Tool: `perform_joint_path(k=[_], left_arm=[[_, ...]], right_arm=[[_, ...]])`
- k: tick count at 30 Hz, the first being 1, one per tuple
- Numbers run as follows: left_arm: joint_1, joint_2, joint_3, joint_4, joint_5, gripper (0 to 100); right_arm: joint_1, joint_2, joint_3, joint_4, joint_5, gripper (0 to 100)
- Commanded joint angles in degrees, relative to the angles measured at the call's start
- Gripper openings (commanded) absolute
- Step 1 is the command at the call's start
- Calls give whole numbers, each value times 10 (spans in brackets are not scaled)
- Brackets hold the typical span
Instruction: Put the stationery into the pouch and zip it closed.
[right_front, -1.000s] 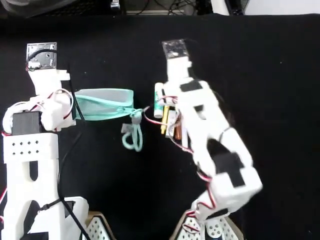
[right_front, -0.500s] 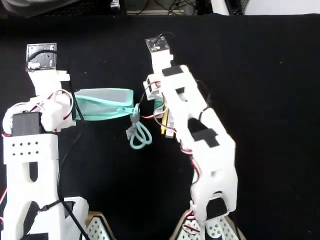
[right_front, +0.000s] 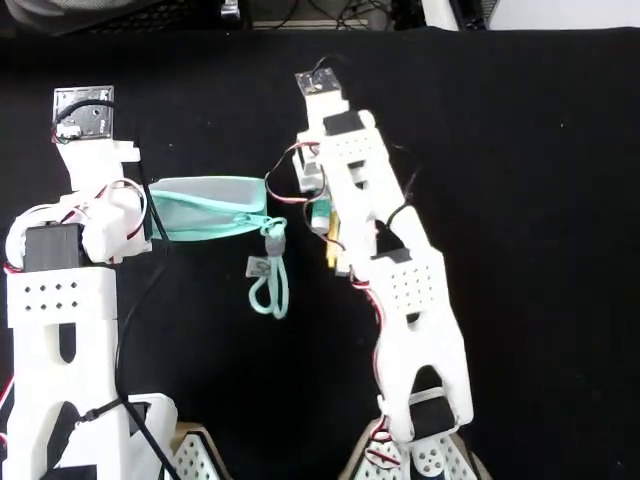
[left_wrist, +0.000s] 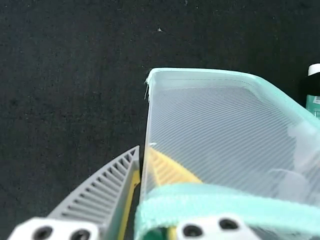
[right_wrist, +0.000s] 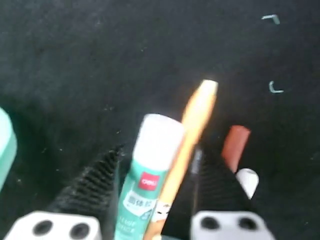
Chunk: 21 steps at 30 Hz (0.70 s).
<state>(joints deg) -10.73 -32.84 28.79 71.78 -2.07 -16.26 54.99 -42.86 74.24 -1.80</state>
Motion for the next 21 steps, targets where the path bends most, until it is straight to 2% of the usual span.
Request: perform_joint_path(k=[1, 5, 9, 15, 21], left_arm=[[-5, 4, 23, -4, 0, 30], [-5, 4, 24, -4, 0, 30], [-5, 4, 24, -4, 0, 30], [-5, 4, 24, -4, 0, 30], [-5, 4, 23, -4, 0, 30]], right_arm=[[-15, 14, -44, 17, 0, 21], [-28, 14, -52, 28, 2, 12], [-49, 15, -51, 82, 5, 12], [-39, 15, -40, 123, 51, 12], [-40, 13, -17, 91, 90, 12]])
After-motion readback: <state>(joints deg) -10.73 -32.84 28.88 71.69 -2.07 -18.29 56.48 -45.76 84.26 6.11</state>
